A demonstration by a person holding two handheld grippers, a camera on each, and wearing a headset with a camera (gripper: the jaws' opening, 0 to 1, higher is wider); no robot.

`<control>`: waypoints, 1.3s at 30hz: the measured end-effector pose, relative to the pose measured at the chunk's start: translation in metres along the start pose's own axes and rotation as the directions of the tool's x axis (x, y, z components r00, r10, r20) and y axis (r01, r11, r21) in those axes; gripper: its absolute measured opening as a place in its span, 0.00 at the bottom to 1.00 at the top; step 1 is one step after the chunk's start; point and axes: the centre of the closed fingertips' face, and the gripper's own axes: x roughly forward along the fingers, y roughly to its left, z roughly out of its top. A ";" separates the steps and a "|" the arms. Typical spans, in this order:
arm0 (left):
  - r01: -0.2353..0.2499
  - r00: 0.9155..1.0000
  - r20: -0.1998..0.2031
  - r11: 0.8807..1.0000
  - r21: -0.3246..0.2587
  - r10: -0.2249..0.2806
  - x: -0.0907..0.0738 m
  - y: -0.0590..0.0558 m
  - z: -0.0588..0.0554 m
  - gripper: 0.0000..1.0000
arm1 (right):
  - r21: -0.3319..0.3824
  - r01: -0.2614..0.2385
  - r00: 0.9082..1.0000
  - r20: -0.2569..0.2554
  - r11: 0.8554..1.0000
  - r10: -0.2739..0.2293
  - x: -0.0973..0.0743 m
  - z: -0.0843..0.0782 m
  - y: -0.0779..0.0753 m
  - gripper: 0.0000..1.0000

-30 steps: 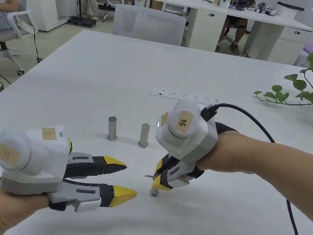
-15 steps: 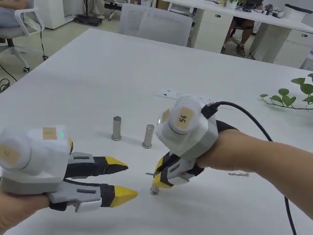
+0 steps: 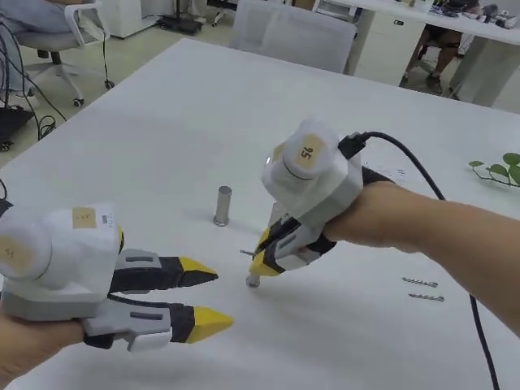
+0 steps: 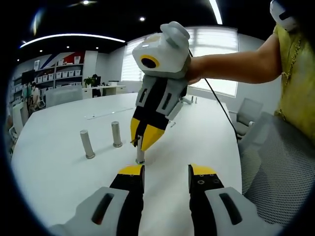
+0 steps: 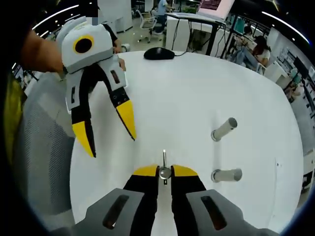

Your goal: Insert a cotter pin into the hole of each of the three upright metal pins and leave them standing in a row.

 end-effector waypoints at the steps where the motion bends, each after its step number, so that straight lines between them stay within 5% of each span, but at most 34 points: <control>1: -0.002 1.000 0.001 1.000 -0.001 0.002 -0.001 0.000 0.000 0.34 | -0.006 -0.001 1.000 0.000 1.000 0.001 0.002 0.003 -0.003 0.08; 13: -0.018 1.000 0.008 1.000 -0.023 0.018 -0.004 0.005 -0.005 0.33 | -0.021 -0.013 1.000 0.010 1.000 0.013 0.017 0.037 -0.041 0.08; 24: -0.021 1.000 0.023 0.999 -0.039 0.022 0.000 0.006 -0.005 0.33 | -0.003 -0.013 1.000 -0.024 1.000 0.013 0.034 0.032 -0.053 0.08; 39: -0.020 0.999 0.029 0.999 -0.040 0.021 0.002 0.005 -0.004 0.33 | 0.045 -0.004 0.998 -0.067 0.999 0.007 0.037 0.025 -0.062 0.09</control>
